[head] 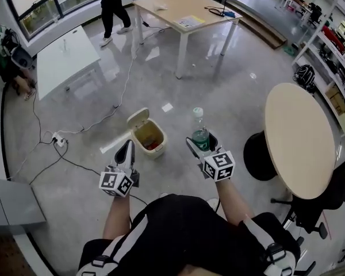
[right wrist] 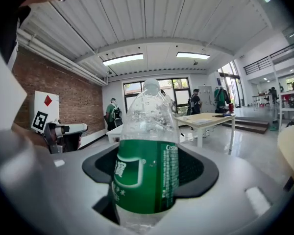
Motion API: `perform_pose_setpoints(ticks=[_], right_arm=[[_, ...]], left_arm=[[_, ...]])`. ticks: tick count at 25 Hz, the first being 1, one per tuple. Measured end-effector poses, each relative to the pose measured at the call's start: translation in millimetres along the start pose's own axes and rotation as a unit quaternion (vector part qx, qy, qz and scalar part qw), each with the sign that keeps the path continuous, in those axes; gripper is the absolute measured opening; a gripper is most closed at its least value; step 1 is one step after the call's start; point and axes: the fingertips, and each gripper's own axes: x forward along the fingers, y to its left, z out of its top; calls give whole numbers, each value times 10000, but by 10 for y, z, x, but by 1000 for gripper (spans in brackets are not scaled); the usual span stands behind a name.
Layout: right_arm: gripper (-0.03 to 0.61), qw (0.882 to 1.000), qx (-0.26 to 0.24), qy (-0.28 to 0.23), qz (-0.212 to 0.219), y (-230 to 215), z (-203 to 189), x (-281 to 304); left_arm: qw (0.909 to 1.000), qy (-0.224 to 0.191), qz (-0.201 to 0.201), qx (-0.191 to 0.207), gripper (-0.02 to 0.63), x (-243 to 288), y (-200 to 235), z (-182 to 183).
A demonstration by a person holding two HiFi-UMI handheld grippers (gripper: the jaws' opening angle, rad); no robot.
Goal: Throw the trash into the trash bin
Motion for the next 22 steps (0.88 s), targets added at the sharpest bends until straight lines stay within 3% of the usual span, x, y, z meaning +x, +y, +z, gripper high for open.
perform_pose_setpoints(ticks=[6,11,22], right_arm=[[328,9954,-147,110,940,819,43,633],[328,9905,-238,297,1325,1130,-2,899],[328,9816,-122,861,1700,1075,-301,1648]], left_arm=[[9951,-182,969,39,3,-745,616,249],[9868,-132,1608,-116,3,-1131,845,94],[9821,176,1861,-230,3,-804,1132,-151]])
